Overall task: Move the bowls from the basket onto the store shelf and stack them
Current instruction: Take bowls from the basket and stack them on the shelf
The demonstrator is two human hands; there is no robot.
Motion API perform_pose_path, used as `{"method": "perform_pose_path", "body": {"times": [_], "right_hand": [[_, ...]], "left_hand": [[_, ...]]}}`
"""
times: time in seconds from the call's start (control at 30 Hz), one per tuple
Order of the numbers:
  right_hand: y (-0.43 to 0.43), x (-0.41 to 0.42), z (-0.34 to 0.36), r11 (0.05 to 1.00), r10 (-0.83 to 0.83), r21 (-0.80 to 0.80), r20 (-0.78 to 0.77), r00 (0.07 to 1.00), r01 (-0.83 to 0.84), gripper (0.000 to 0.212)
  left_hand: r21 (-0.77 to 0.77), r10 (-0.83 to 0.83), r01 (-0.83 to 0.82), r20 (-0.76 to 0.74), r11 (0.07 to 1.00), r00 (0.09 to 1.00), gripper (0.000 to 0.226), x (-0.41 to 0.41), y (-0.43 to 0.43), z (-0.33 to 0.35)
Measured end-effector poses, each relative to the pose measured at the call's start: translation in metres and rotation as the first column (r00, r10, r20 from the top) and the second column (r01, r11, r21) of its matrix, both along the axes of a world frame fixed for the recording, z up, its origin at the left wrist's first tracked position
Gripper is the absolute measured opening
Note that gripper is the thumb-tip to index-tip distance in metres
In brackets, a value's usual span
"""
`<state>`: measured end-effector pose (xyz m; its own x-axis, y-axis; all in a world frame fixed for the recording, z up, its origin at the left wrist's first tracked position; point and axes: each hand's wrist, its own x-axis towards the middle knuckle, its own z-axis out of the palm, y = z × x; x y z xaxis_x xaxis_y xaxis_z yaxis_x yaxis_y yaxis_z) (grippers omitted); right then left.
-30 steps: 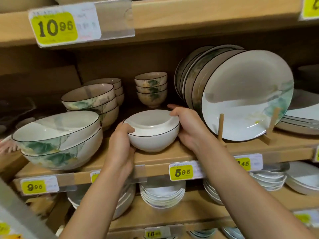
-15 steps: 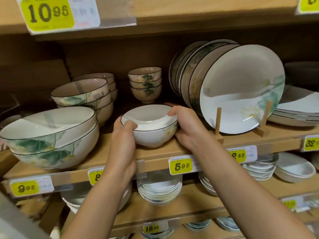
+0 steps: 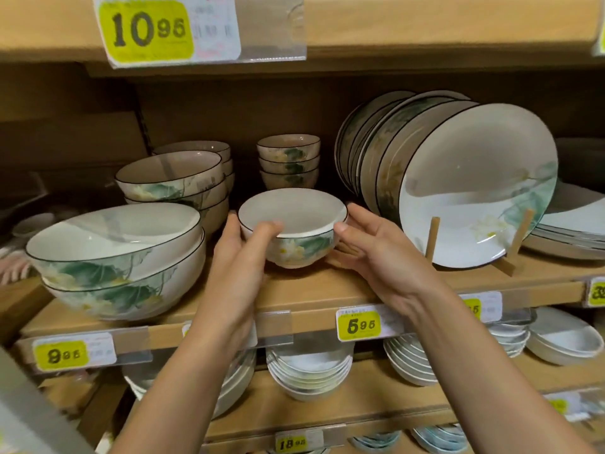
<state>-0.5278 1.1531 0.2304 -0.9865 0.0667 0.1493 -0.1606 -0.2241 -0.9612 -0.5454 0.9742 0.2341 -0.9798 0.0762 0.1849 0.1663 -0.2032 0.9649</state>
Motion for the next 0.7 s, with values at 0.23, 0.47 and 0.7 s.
{"method": "perform_pose_path", "body": {"times": [0.23,0.47,0.7], "right_hand": [[-0.023,-0.046,0.062,0.948,-0.167,0.234,-0.205,0.965,0.214,0.087],[-0.026,-0.113,0.089,0.934,-0.201,0.239,-0.263,0.943,0.266,0.065],[-0.023,-0.167,0.106,0.934,-0.277,0.143,-0.294,0.915,0.328,0.069]], "left_hand": [[0.150,0.290,-0.300,0.081,0.942,0.953,0.032,-0.056,0.033,0.077],[0.261,0.273,-0.235,-0.117,0.936,0.955,0.028,-0.119,0.058,0.097],[0.269,0.225,-0.194,-0.090,0.944,0.970,0.046,-0.185,0.067,0.115]]}}
